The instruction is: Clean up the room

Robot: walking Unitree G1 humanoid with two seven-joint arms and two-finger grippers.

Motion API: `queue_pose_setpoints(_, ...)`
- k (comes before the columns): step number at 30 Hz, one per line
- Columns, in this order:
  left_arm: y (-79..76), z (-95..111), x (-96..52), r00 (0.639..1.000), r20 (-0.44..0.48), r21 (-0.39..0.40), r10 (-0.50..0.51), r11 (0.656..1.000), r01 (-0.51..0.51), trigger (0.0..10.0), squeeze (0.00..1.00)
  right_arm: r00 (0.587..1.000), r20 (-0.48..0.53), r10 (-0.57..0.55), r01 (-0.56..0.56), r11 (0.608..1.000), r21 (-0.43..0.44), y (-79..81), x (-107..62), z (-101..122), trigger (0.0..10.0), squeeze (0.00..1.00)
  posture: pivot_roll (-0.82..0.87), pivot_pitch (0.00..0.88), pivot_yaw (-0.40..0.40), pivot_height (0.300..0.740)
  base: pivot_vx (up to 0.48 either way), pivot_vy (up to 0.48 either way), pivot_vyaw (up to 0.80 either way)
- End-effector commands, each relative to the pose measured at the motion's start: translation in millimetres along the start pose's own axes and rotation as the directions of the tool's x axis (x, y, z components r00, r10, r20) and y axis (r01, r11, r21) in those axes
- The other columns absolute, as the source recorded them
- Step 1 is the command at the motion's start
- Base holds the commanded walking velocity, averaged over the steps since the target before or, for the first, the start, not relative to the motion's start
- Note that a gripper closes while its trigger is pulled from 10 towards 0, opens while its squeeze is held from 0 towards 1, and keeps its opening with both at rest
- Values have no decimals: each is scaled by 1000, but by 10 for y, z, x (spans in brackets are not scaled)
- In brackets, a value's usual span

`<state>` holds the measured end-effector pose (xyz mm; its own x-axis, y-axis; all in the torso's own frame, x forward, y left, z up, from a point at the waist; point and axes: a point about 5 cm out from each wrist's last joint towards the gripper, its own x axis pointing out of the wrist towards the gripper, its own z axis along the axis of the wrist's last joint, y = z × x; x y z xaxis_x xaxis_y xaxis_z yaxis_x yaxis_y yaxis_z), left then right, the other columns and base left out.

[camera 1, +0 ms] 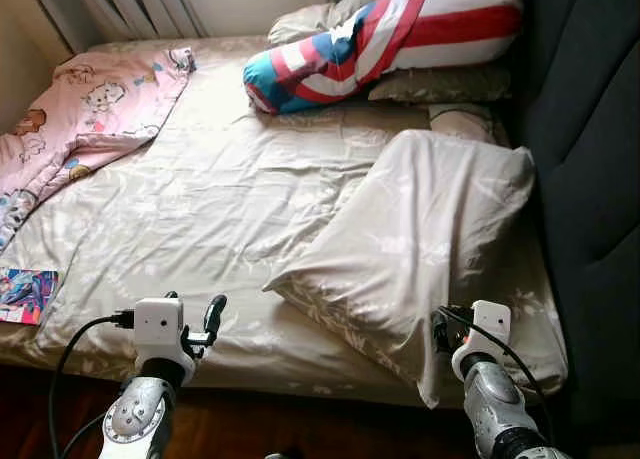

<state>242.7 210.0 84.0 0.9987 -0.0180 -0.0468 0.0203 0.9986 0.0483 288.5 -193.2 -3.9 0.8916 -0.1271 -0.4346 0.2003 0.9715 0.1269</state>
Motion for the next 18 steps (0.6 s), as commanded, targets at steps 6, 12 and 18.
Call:
queue_pose_setpoints(6,52,50,-154,1000,-28,6,1,1000,-1,10000,0,999,-48,-14,17,999,46,-6,-66,-180,10000,1000,149,270,159,740,0,0,0)
queue_pose_setpoints(12,129,200,-237,1000,-18,30,14,999,-13,10000,0,998,-56,8,-5,998,58,42,-57,-179,10000,0,209,299,189,740,0,0,0)
queue_pose_setpoints(18,132,294,-298,1000,-6,37,11,999,-11,10000,0,997,-54,62,-57,995,80,166,-48,-173,10000,0,237,314,207,740,0,0,0)
